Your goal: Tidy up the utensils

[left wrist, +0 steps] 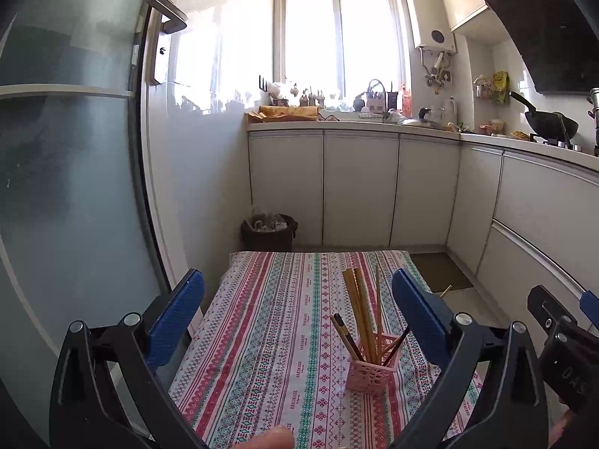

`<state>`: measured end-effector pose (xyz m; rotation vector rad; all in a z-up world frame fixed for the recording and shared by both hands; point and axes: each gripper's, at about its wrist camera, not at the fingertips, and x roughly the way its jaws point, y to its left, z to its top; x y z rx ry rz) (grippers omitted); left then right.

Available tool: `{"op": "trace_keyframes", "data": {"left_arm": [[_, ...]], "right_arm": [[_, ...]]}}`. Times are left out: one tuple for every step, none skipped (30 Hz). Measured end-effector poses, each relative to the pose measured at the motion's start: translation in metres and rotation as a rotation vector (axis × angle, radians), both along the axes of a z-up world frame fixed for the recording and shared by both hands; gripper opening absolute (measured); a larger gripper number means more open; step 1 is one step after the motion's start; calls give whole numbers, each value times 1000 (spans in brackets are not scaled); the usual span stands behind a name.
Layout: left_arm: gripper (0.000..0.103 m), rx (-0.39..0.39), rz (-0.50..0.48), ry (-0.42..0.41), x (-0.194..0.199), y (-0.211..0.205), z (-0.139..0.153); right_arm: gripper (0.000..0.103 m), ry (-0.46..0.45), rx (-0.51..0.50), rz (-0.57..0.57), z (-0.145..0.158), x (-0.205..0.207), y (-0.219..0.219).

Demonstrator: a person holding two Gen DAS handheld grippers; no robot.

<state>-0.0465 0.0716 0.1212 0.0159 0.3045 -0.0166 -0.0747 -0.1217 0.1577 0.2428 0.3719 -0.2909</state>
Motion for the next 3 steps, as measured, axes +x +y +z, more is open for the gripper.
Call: {"op": "trace_keyframes", "data": {"left_arm": [[96,-5,6,-1,-1,1,0],[96,-10,8,1,0,2,0],[96,-14,6,6,1,2,0]], "right_arm": [[96,1,0,1,0,0,0],[96,0,-1,0,0,0,0],[96,-1,-2,-2,0,-1,0]]}}
